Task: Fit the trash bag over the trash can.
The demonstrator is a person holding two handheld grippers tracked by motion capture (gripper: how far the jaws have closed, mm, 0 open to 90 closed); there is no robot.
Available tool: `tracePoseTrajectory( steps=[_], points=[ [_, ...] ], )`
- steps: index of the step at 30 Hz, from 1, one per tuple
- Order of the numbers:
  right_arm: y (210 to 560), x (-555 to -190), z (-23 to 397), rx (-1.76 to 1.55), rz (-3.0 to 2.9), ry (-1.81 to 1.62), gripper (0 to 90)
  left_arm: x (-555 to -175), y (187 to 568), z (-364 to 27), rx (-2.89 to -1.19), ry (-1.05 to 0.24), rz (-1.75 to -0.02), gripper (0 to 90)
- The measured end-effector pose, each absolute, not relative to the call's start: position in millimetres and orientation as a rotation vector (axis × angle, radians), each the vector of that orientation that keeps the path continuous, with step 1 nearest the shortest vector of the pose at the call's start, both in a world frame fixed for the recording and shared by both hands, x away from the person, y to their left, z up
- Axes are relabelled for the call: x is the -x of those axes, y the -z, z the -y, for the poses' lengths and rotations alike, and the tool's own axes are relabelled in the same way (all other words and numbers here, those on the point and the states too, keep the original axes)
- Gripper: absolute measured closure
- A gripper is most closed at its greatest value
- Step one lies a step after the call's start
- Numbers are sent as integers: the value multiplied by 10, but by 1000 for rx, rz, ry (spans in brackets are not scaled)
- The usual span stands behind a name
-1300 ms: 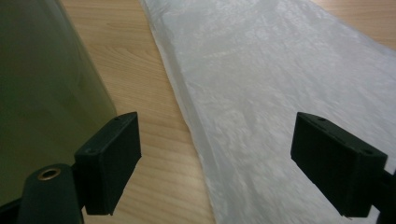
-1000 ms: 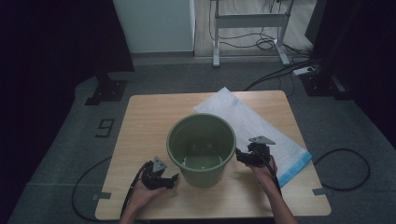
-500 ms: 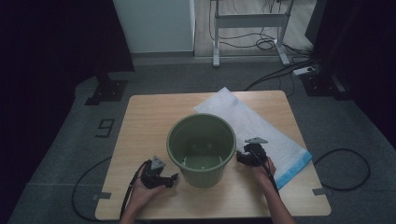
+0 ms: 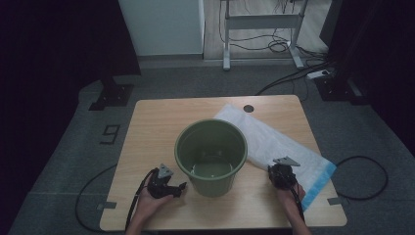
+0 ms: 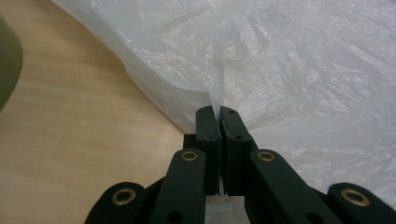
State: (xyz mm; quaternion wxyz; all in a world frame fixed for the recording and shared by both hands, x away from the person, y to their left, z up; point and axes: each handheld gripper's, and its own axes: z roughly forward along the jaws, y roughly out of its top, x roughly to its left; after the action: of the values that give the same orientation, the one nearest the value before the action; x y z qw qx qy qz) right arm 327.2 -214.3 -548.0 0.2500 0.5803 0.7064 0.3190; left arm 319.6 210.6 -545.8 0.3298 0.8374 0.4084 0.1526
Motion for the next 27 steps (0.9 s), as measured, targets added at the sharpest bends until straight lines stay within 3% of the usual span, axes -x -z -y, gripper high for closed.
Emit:
tracePoseTrajectory(
  steps=[6, 7, 8, 12, 17, 27],
  points=[
    [5466, -2985, 2212, -1557, -1967, -886, 746, -3194, 5458, -2104, -2189, -401, -1071, 176],
    [5439, -2957, 2190, -1528, -1995, -906, 659, -3193, 5458, -2104, -2188, -402, -1072, 176],
    [5439, -2957, 2190, -1528, -1995, -906, 659, -3191, 5458, -2103, -2188, -403, -1073, 176],
    [5361, -2987, 2058, -1472, -1984, -984, 417, -3190, 5458, -2102, -2187, -403, -1074, 176],
    [5329, -3221, 1823, -1463, -1991, -1047, 269, -3188, 5458, -2102, -2187, -403, -1074, 176],
    [5480, -3618, 1602, -1495, -2035, -928, 251, -3186, 5459, -2103, -2187, -402, -1072, 175]
  ],
)
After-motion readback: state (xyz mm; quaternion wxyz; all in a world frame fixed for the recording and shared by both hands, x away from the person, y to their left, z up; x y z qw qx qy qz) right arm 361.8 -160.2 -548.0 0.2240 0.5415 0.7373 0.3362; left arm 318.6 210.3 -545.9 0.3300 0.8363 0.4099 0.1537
